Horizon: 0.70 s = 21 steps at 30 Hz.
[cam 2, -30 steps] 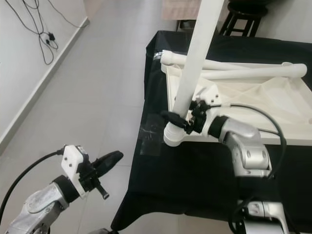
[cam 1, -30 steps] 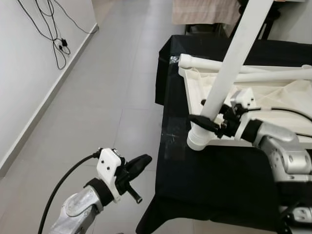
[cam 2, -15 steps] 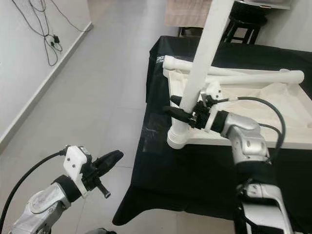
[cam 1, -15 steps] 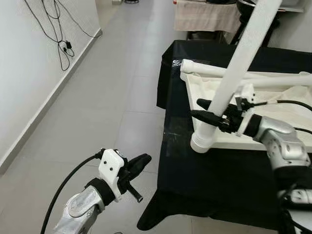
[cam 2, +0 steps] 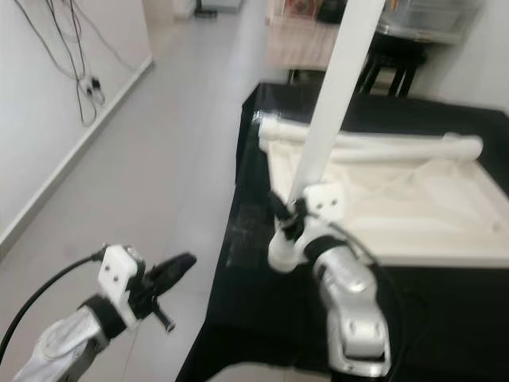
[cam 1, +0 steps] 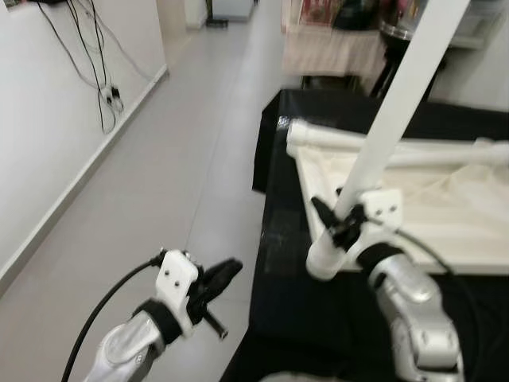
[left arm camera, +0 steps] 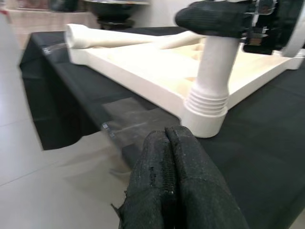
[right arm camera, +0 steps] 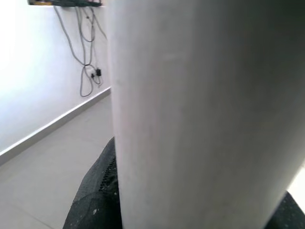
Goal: Building children table
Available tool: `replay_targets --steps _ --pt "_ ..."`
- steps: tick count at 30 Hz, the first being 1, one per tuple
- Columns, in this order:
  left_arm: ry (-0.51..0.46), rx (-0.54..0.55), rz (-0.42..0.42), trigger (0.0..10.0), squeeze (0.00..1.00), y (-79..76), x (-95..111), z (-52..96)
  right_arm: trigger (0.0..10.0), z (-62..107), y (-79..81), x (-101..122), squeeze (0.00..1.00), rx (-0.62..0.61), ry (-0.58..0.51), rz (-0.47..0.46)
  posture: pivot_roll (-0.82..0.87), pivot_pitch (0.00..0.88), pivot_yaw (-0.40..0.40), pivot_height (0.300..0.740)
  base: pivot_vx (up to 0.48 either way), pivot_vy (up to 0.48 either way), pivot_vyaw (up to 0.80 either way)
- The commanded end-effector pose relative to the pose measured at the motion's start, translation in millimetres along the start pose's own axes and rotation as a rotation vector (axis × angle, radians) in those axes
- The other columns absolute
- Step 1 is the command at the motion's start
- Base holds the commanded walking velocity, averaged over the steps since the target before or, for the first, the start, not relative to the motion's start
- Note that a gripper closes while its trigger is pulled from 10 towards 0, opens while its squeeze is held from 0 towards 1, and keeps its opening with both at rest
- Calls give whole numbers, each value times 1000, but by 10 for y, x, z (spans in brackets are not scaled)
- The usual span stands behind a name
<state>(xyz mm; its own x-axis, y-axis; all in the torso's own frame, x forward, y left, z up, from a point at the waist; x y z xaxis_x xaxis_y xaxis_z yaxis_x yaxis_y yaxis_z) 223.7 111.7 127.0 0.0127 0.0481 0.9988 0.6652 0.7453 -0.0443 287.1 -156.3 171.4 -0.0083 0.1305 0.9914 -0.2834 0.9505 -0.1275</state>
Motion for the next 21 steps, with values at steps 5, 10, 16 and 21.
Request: replay_targets --steps 5,10,16,21 --pt "26 -20 11 10000 0 17 -40 -3 10000 -147 76 -178 1000 121 78 -58 19 104 -20 740 0 0 0" --pt "23 -19 12 10000 0 15 -36 -17 10000 -262 127 111 1000 315 -62 -83 22 101 -20 740 0 0 0" --pt "22 -28 19 10000 0 4 -35 -37 10000 -299 141 274 0 736 -92 27 32 97 -25 740 0 0 0" --pt "23 -32 23 10000 0 -9 -41 -41 10000 -475 -28 323 0 855 -88 -3 48 94 -29 740 0 0 0"
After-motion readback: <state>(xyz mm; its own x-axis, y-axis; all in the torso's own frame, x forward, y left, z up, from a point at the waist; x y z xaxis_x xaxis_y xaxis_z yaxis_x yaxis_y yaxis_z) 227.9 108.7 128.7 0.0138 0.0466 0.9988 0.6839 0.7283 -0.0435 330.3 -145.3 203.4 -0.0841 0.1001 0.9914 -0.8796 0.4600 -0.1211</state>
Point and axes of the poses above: a point about 5 cm out from each wrist's last joint towards the gripper, its own z axis pointing back from the gripper into the wrist, its own x axis along the axis of the wrist's last joint, y = z × x, the point moved 1 cm from there along -z, pointing out of the wrist towards the gripper, and after that the axes turned 2 degrees about z, right-handed, at the moved point
